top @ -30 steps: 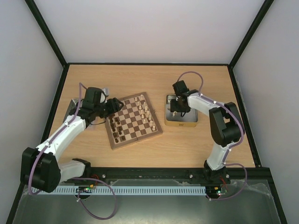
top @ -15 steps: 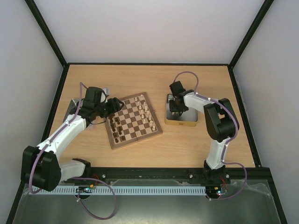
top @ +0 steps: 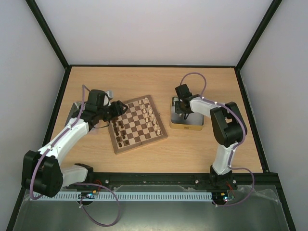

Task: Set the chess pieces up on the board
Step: Pick up the chess piece from the storage box.

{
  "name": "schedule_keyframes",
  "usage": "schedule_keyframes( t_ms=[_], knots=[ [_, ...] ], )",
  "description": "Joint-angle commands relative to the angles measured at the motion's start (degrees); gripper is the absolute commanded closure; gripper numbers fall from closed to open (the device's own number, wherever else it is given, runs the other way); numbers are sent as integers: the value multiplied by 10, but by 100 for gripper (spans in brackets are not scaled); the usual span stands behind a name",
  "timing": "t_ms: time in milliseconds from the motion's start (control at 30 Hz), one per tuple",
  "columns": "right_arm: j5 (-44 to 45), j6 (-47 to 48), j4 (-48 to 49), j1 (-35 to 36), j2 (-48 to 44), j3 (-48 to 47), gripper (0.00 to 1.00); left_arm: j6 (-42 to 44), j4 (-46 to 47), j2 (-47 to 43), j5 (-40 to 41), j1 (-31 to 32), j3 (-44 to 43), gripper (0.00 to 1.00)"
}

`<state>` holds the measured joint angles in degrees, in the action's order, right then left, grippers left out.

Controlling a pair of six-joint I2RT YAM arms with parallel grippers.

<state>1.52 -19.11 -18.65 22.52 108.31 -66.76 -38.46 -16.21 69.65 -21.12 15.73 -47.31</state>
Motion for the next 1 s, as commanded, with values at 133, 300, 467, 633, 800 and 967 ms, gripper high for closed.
schedule_keyframes(
  t_ms=[133,300,467,633,800,967],
  knots=[
    [24,-40,101,2,-87,57,85,4,11,0,-21,9,-13,34],
    [18,-50,167,2,-139,116,86,-9,29,11,-36,25,-13,34],
    [-14,-47,209,2,-177,152,86,-39,80,36,-65,51,-20,34],
    [-71,-23,243,-1,-190,181,85,-75,144,98,-88,90,-61,33],
    [-182,16,331,-27,-237,247,85,-102,194,190,-110,124,-147,33],
    [-228,51,386,-53,-282,297,82,-106,204,311,-163,147,-250,33]
  ],
)
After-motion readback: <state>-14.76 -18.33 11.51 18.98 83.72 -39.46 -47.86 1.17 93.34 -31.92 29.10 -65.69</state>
